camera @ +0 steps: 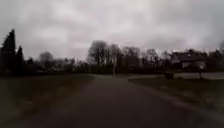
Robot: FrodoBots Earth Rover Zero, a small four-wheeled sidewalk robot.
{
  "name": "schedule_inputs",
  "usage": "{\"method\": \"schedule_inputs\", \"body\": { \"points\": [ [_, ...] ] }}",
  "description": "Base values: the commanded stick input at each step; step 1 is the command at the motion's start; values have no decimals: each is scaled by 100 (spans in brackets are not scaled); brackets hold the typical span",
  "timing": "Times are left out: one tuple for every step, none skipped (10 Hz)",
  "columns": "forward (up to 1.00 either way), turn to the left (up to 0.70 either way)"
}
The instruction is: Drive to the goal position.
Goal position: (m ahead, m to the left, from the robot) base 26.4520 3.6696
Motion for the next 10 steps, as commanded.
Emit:
{"method": "schedule_inputs", "body": {
  "points": [
    [100,0],
    [100,0],
    [100,0],
    [100,0],
    [100,0],
    [100,0],
    [100,0],
    [100,0],
    [100,0],
    [100,0]
  ]
}}
